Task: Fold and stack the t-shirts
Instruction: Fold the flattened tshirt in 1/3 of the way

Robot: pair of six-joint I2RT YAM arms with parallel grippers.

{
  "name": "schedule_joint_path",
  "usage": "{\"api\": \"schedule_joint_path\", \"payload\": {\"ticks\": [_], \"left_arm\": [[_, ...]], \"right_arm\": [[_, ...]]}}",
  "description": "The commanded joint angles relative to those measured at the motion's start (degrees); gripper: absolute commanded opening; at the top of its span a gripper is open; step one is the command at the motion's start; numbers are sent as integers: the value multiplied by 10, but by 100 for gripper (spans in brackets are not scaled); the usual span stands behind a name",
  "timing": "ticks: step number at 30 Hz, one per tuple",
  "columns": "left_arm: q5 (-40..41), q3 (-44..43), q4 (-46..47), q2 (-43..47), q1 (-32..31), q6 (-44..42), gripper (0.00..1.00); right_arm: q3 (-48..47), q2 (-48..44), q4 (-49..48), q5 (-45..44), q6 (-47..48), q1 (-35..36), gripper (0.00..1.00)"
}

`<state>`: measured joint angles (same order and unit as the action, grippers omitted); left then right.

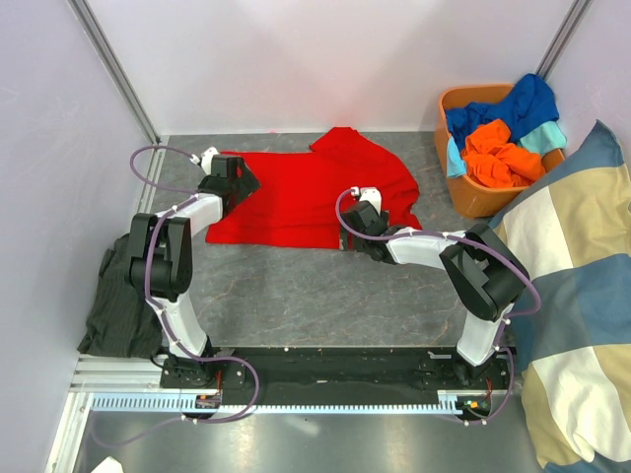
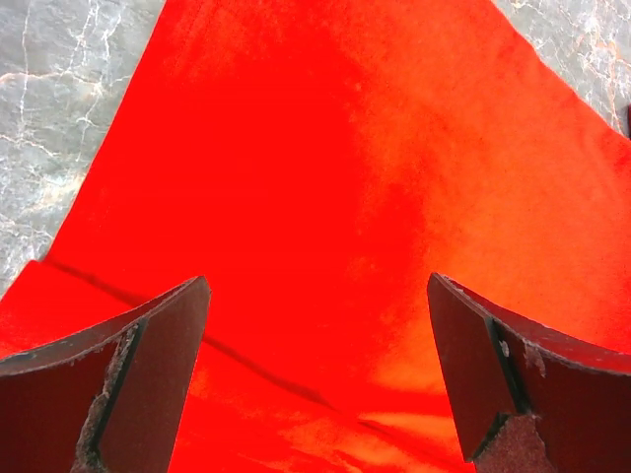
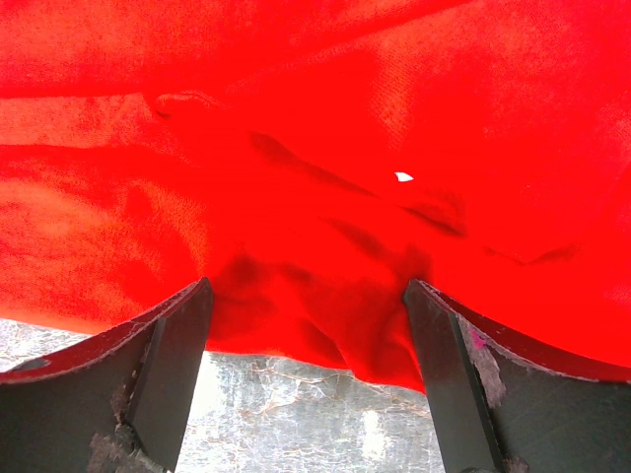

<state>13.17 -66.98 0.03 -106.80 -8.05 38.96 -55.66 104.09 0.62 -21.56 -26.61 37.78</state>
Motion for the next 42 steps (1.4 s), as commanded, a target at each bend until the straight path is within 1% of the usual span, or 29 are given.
{"api": "schedule_joint_path", "payload": {"ticks": [1, 4, 7, 10, 21, 29, 42], "left_arm": [[-7, 22, 3, 41, 1, 1, 99], [-23, 83, 14, 70, -1, 17, 99], [-27, 117, 26, 84, -9, 23, 99], [-27, 131, 30, 87, -16, 29, 99], [-27, 131, 31, 76, -26, 32, 99], [-28, 146, 28, 99, -33, 38, 99], [-34, 132, 30, 69, -42, 49, 99]], "right_arm": [[43, 61, 147, 49, -22, -3, 89], [44, 60, 146, 50, -22, -3, 89], [43, 61, 147, 49, -21, -3, 89], [43, 61, 147, 49, -21, -3, 89], [44, 59, 147, 50, -21, -3, 89], [42, 63, 147, 50, -22, -3, 89], [42, 66, 148, 50, -20, -3, 89]]}}
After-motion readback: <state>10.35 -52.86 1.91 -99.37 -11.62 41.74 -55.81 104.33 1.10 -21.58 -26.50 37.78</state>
